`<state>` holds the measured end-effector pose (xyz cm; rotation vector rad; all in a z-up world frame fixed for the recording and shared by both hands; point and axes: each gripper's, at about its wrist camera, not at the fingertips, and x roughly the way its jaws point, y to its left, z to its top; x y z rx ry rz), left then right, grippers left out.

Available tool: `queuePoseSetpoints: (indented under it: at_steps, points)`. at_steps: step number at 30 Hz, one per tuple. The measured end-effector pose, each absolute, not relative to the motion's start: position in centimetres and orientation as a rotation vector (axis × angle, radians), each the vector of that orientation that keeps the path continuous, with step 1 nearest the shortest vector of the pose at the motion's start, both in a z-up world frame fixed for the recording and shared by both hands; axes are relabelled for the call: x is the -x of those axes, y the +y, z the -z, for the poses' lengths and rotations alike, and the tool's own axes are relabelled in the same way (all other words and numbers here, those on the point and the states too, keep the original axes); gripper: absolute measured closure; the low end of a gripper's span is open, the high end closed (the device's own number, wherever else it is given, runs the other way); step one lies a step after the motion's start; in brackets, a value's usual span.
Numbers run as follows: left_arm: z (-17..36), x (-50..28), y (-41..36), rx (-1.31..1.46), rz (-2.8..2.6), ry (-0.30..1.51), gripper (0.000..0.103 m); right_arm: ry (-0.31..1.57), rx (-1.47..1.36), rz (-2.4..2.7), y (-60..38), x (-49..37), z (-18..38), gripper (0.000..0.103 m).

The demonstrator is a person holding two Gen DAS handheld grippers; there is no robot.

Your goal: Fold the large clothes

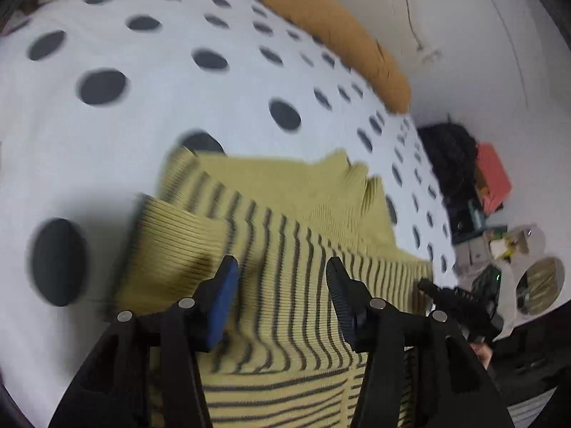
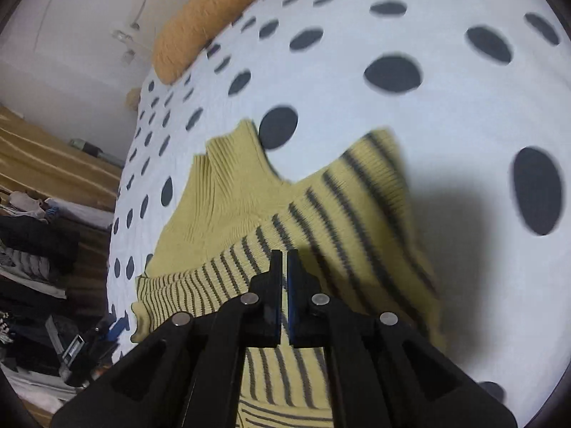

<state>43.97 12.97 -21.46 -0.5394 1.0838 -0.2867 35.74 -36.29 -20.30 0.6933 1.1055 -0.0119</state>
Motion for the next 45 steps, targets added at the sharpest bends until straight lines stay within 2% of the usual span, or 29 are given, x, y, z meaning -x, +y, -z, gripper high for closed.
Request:
queuePoseSetpoints:
  at_steps: [1,2,3,4,6,9,10,11,13,15,16,17,18,21,22,24,26,27,29,30,34,35,36,37,38,39,40,43,45]
  points:
    - [22.6,-44.7,12.0,0.482,0.230,1.121,0.055,1.132,-0.673,0.040,-36.3,-35.8,21.0,0.101]
    - [24.3,-45.6,11.6,0.417,0.150,1.168,0.079,1.153,-0.642,0.091,-36.4,-36.5,21.8,0.103]
    - [25.3,-46.2,11.9,0.392,0.102,1.184,0.093,1.169,-0.595,0.151,-37.0,-36.9,22.7,0.103]
    - [25.7,-46.5,12.7,0.412,0.077,1.179,0.101,1.163,-0.570,0.192,-38.0,-37.1,23.1,0.103]
    - [25.8,-47.1,15.0,0.532,0.084,1.175,0.101,1.137,-0.602,0.231,-39.7,-37.1,22.9,0.103]
    - [23.0,-45.9,17.1,0.535,0.018,1.119,0.102,1.084,-0.609,0.253,-40.9,-35.9,20.7,0.103]
    - [22.0,-45.0,17.4,0.535,0.023,1.097,0.095,1.070,-0.596,0.242,-40.8,-35.1,19.8,0.103]
    - [20.8,-43.8,17.5,0.533,0.052,1.067,0.073,1.054,-0.584,0.205,-40.5,-34.2,18.7,0.101]
    - [19.3,-41.3,17.0,0.488,0.114,1.022,0.042,1.047,-0.554,0.082,-38.5,-31.0,16.9,0.101]
    - [19.2,-39.7,15.1,0.451,0.159,1.030,0.039,1.093,-0.527,0.025,-36.9,-29.2,17.3,0.101]
    - [20.4,-39.4,14.5,0.425,0.138,1.069,0.039,1.119,-0.516,0.022,-36.6,-28.4,18.0,0.101]
    - [22.0,-38.9,14.6,0.377,0.082,1.113,0.045,1.154,-0.499,0.049,-36.7,-27.8,19.1,0.103]
    - [24.2,-39.0,14.8,0.298,-0.004,1.178,0.044,1.204,-0.470,0.118,-37.2,-27.4,20.8,0.103]
    - [24.6,-37.5,17.2,0.457,0.001,1.168,0.041,1.200,-0.504,0.286,-40.3,-25.4,21.6,0.103]
    - [23.6,-36.7,17.4,0.438,-0.035,1.151,0.043,1.191,-0.455,0.382,-41.0,-24.5,20.8,0.097]
    - [21.8,-34.5,17.8,0.385,-0.068,1.113,0.038,1.163,-0.381,0.376,-41.3,-22.4,18.9,0.097]
    - [21.0,-32.0,17.8,0.411,-0.019,1.092,0.021,1.204,-0.293,0.294,-40.0,-20.4,18.0,0.090]
    - [20.8,-31.3,17.9,0.404,-0.012,1.091,0.020,1.219,-0.252,0.273,-39.1,-19.6,18.0,0.085]
    - [21.6,-29.4,17.0,0.333,-0.002,1.127,0.020,1.257,-0.190,0.216,-37.1,-18.0,18.7,0.052]
    - [22.5,-28.3,17.0,0.297,0.000,1.156,0.020,1.267,-0.183,0.193,-36.5,-17.8,19.2,0.049]
    - [25.3,-26.5,16.3,0.246,-0.005,1.232,0.020,1.332,-0.209,0.099,-34.2,-17.2,21.7,0.049]
    - [25.7,-26.0,16.3,0.221,-0.012,1.234,0.020,1.350,-0.196,0.113,-33.8,-17.1,22.6,0.062]
    - [25.9,-25.7,15.9,0.189,-0.021,1.242,0.023,1.356,-0.185,0.146,-33.8,-17.1,23.1,0.070]
    - [25.7,-25.4,15.6,0.158,-0.044,1.247,0.037,1.354,-0.199,0.164,-34.1,-17.0,23.1,0.083]
    - [25.2,-25.0,15.7,0.171,-0.051,1.245,0.064,1.349,-0.245,0.171,-34.5,-16.7,22.7,0.090]
    - [24.9,-24.6,16.1,0.220,-0.041,1.245,0.075,1.335,-0.313,0.175,-35.2,-16.1,22.0,0.091]
    - [24.7,-24.1,16.6,0.273,-0.031,1.249,0.080,1.319,-0.356,0.176,-35.8,-15.5,21.4,0.092]
    - [25.8,-22.5,18.1,0.333,-0.031,1.262,0.075,1.311,-0.428,0.168,-36.9,-13.7,21.2,0.092]
    - [25.7,-21.4,18.5,0.373,0.008,1.251,0.067,1.353,-0.460,0.147,-37.4,-12.7,22.6,0.079]
